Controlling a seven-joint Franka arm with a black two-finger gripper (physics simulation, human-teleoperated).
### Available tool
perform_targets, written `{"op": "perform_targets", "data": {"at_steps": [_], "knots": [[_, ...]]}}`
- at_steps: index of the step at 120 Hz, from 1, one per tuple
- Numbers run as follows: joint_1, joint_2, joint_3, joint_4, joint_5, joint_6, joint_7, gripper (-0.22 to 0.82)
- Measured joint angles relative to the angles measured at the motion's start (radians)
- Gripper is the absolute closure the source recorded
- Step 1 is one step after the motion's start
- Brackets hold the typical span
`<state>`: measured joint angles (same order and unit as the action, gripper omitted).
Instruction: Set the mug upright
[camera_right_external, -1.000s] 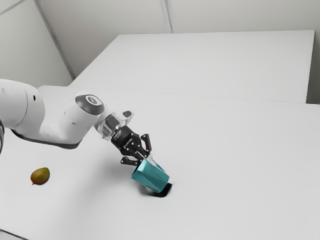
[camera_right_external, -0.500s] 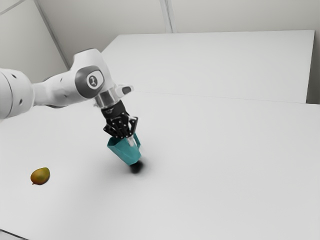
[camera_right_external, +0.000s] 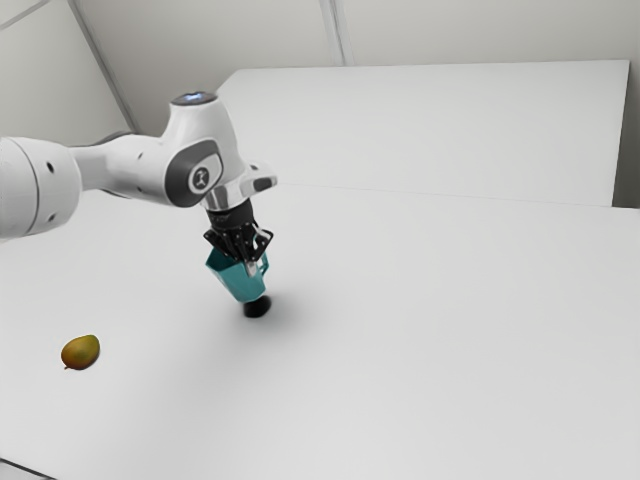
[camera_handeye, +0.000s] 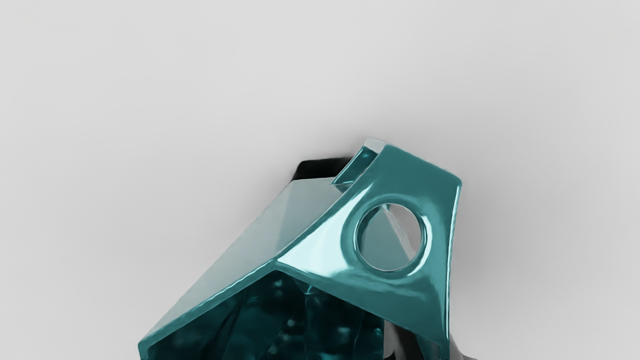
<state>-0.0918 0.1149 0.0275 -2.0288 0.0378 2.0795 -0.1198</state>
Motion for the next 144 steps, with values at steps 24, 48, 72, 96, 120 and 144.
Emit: {"op": "perform_targets", "data": {"at_steps": [24,48,72,96,120,144], "knots": [[0.000,0.039,0.000,-0.006,0.000,0.016,0.002,0.79],[0.000,0.061,0.000,-0.006,-0.001,0.023,0.001,0.79],[0.000,0.043,0.000,-0.006,-0.007,0.016,0.008,0.41],[-0.001,-0.014,-0.003,-0.001,-0.006,0.004,0.015,0.16],[-0.026,-0.065,-0.005,0.039,-0.001,-0.022,0.020,0.06],[-0.018,-0.067,-0.007,0.187,0.020,-0.116,0.021,0.02]]}}
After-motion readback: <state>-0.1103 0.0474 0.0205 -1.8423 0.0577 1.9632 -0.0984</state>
